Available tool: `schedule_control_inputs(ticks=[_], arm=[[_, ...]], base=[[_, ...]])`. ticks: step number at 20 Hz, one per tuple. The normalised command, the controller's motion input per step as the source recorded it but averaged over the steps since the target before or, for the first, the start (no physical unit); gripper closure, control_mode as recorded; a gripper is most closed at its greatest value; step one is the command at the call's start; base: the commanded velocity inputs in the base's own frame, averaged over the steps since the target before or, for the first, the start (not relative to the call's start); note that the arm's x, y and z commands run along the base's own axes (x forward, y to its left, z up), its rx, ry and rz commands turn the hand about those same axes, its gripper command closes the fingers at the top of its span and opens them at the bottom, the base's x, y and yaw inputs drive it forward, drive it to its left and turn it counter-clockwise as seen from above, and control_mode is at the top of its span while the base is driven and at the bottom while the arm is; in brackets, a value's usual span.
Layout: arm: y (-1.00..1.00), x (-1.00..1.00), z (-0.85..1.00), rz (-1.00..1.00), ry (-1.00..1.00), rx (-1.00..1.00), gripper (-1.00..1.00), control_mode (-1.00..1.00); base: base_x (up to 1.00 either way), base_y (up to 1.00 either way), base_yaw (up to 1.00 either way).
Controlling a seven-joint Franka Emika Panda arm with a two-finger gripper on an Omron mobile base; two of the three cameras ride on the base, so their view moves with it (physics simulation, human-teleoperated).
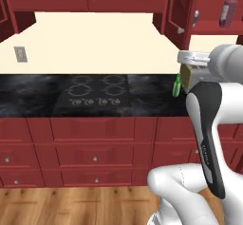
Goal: Sort all alcoholic drinks to one cabinet, and non-alcoholic drinks to the other.
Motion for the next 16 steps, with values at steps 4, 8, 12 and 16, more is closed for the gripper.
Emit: schedule_control_inputs(ticks=[4, 8, 12, 16], arm=[[0.00, 0.00, 0.00, 0.00, 0.00, 0.00, -1.00, 1.00], [0.00, 0.00, 0.00, 0.00, 0.00, 0.00, -1.00, 1.00], [0.00, 0.00, 0.00, 0.00, 0.00, 0.00, -1.00, 1.00], [0.00, 0.00, 0.00, 0.00, 0.00, 0.00, -1.00, 1.00]], base=[[-0.17, -0.46, 0.06], [-0.10, -0.40, 0.06], [-0.01, -0.40, 0.05], [0.05, -0.35, 0.03]])
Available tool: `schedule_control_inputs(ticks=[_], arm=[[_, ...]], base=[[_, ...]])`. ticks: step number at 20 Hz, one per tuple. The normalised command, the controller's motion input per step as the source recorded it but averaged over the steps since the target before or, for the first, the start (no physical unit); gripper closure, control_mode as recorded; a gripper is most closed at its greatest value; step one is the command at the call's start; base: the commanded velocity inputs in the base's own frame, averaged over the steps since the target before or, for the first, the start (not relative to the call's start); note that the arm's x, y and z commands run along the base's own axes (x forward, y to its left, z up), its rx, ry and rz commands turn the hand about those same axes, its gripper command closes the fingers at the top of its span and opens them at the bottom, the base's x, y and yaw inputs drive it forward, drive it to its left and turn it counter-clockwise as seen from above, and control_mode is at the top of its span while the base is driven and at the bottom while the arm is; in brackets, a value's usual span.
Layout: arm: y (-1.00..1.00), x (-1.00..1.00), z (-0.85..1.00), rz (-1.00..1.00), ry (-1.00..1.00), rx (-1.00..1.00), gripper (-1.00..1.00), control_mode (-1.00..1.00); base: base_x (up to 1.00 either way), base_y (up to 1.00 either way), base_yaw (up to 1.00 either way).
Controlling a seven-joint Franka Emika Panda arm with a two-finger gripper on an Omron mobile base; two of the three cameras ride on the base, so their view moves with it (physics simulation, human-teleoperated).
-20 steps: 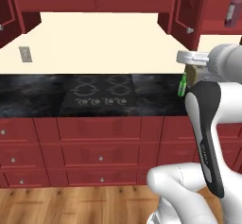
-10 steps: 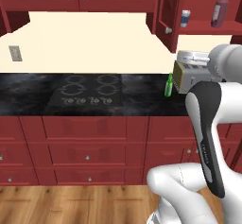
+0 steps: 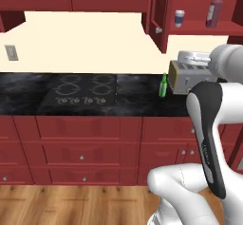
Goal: Sort all alcoholic drinks to one cabinet, and non-alcoholic drinks to the other.
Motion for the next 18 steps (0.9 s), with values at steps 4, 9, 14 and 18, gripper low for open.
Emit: schedule_control_inputs(ticks=[4, 9, 14, 18], arm=[[0.00, 0.00, 0.00, 0.00, 0.00, 0.00, -1.00, 1.00], [0.00, 0.00, 0.00, 0.00, 0.00, 0.00, -1.00, 1.00], [0.00, 0.00, 0.00, 0.00, 0.00, 0.00, -1.00, 1.00], [0.00, 0.00, 0.00, 0.00, 0.00, 0.00, -1.00, 1.00]], base=[[0.15, -0.35, 0.01], [0.24, -0.31, 0.00], [0.28, -0.33, 0.00], [0.29, -0.39, 0.00]])
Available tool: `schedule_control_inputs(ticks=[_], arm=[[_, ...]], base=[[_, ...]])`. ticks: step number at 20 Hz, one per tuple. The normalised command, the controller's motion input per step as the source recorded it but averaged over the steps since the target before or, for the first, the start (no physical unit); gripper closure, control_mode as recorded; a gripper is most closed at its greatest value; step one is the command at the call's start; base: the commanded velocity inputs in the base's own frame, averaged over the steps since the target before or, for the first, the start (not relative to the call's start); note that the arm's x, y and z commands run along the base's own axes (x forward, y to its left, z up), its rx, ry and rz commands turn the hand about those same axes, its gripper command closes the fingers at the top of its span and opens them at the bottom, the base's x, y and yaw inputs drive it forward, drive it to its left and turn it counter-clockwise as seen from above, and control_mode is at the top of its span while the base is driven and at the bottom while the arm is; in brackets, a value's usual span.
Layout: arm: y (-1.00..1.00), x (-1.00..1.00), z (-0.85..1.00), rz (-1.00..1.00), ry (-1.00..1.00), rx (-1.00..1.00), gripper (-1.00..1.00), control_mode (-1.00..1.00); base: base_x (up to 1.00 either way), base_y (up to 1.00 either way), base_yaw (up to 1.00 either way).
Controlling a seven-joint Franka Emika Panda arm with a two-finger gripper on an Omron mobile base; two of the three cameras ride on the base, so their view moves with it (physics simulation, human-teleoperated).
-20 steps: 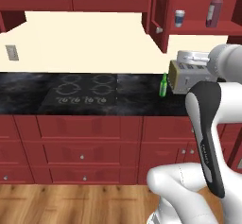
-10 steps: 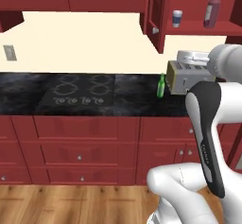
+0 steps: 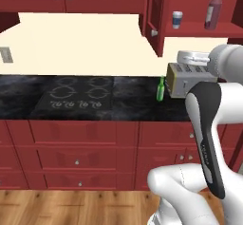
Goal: Sort all alcoholic drinks to one cabinet, and non-alcoholic drinks to the other.
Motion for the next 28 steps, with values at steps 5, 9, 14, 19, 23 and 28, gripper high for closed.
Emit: schedule_control_inputs(ticks=[5, 9, 14, 19, 23, 28], arm=[[0.00, 0.00, 0.00, 0.00, 0.00, 0.00, -1.00, 1.00], [0.00, 0.00, 0.00, 0.00, 0.00, 0.00, -1.00, 1.00], [0.00, 0.00, 0.00, 0.00, 0.00, 0.00, -1.00, 1.00], [0.00, 0.00, 0.00, 0.00, 0.00, 0.00, -1.00, 1.00], [0.00, 0.00, 0.00, 0.00, 0.00, 0.00, -1.00, 1.00], [0.00, 0.00, 0.00, 0.00, 0.00, 0.00, -1.00, 1.00]], base=[[0.25, -0.41, 0.00], [0.24, -0.41, 0.00], [0.27, -0.38, 0.00], [0.29, -0.38, 0.00], [0.31, -0.39, 0.00], [0.30, -0.40, 0.00]])
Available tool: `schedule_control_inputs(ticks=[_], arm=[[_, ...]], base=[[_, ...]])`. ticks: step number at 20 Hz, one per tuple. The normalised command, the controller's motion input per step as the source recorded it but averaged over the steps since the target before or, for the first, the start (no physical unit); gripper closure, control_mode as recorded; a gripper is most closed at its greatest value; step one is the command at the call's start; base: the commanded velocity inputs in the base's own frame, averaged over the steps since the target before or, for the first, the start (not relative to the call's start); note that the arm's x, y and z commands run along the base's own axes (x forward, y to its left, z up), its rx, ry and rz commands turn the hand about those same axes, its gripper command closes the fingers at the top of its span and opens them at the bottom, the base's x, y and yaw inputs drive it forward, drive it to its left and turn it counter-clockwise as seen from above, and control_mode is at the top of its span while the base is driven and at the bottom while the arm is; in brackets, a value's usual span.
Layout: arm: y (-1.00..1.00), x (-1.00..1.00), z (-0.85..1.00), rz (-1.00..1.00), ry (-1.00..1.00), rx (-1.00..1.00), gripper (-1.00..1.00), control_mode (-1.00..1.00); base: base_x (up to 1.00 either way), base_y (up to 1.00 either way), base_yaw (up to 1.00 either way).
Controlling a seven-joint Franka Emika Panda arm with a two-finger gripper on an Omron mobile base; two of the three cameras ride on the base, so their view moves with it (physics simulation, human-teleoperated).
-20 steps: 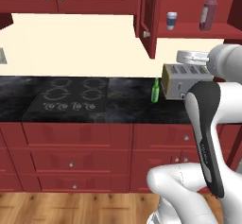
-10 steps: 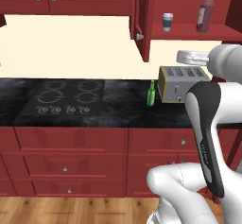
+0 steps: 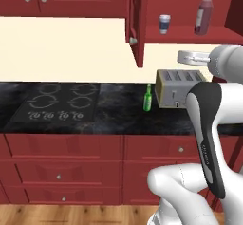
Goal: Sort all alcoholic drinks to one cabinet, and non-alcoholic drinks to the other.
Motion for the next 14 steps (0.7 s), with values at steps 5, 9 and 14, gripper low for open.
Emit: schedule_control_inputs(ticks=[5, 9, 14], arm=[[0.00, 0.00, 0.00, 0.00, 0.00, 0.00, -1.00, 1.00], [0.00, 0.00, 0.00, 0.00, 0.00, 0.00, -1.00, 1.00], [0.00, 0.00, 0.00, 0.00, 0.00, 0.00, -1.00, 1.00]], base=[[0.29, -0.39, 0.00], [0.30, -0.34, 0.00], [0.30, -0.31, 0.00]])
